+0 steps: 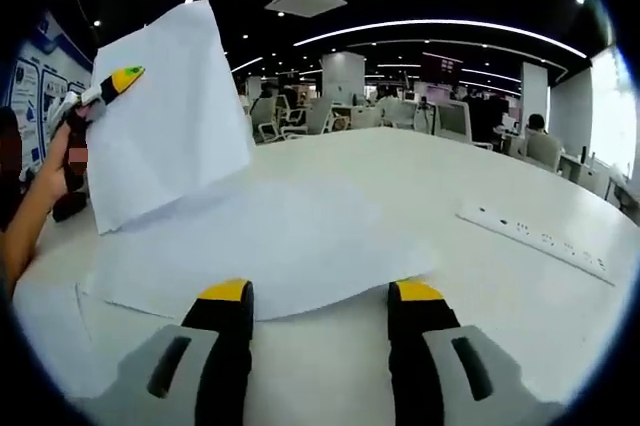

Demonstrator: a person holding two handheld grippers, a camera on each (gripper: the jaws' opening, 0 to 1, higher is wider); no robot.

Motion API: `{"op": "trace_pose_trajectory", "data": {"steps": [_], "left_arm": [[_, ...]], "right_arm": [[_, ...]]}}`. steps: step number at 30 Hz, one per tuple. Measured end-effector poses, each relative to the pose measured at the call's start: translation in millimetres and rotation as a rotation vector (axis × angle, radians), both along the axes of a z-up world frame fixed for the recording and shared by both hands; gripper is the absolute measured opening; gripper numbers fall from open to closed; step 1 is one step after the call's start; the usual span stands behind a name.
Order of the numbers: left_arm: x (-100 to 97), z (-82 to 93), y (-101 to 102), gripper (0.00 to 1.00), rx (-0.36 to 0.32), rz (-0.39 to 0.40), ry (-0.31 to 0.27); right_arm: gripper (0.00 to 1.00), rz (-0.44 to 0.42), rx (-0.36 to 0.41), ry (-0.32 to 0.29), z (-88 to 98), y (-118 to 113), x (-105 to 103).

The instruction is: Organize the stack of printing papers by aligning and flattening the scattered papers on the table

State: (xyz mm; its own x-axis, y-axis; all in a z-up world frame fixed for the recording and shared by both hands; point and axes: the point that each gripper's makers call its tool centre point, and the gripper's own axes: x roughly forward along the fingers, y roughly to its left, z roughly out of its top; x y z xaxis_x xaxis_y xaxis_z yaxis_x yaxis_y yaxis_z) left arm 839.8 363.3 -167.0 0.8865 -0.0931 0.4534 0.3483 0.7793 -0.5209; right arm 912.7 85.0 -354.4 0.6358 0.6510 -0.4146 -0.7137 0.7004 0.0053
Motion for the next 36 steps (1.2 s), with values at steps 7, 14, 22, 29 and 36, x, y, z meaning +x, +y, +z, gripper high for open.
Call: {"op": "trace_pose_trajectory", "data": {"steps": [7,14,22,29,36], "left_arm": [[0.4,-0.7,-0.8,0.06,-0.001,-0.002,0.001],[0.1,-0.4,-0.5,0.06,-0.003,-0.004,-0.001],[-0.6,0.0,-0.8,0.06,-0.004,-0.005,-0.002],[-1.4,0.5,-1.6,0.06,-0.004,-0.005,-0.004],[-0.5,0.0,-0.8,0.06,-0.004,-0.005,-0.001]], "right_arm": [[0.31,0.015,0.015,-0.018,8.4,7.9,-15.6],[0.16,0.037,0.024,-0.02,8.1,13.5,-22.1],[0.03,0.066,0.016,-0.041,5.9,18.8,-22.6],[0.0,0.078,0.022,-0.022,3.2,19.9,-17.5],[0.0,-0.009,0.209,0.166,18.6,16.8,-15.4]]}}
